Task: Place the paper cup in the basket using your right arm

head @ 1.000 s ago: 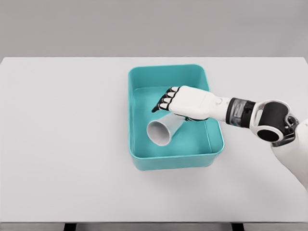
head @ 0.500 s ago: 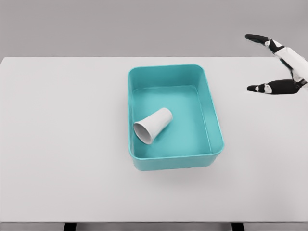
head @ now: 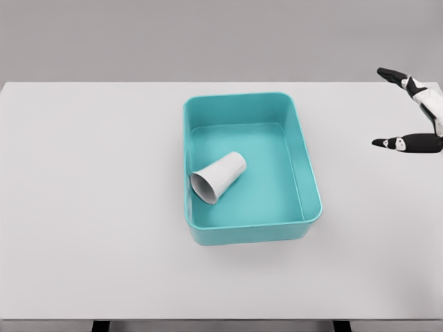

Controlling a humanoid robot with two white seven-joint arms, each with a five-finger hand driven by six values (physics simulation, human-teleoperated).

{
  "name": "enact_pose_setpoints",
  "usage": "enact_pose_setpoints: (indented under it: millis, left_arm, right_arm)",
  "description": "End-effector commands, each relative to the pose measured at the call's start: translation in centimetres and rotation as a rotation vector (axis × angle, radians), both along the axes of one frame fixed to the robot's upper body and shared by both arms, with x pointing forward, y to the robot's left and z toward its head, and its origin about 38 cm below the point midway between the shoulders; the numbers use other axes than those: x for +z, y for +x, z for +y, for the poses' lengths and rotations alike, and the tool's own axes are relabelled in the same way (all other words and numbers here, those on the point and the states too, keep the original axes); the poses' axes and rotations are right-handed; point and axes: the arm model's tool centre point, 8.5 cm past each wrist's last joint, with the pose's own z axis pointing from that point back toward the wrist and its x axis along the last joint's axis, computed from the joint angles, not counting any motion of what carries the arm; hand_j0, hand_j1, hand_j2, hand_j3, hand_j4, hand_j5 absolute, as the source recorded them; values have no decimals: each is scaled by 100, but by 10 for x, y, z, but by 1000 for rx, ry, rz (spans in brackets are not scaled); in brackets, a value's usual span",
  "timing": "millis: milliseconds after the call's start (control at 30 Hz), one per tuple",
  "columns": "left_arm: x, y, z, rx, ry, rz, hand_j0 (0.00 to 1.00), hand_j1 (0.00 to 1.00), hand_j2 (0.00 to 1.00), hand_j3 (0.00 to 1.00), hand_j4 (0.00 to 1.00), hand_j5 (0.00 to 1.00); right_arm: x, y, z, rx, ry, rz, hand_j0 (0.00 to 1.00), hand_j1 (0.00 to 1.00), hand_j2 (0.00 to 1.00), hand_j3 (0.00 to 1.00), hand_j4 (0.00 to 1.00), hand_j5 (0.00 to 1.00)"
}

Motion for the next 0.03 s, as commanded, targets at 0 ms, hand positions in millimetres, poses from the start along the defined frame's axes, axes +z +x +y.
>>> enact_pose_setpoints:
  millis: [0]
  left_arm:
    - [0,0,0,0,-1,1,100,100,100,100,100,100]
  right_arm:
    - [-5,1,5,1,15,4,100,100,100,100,100,100]
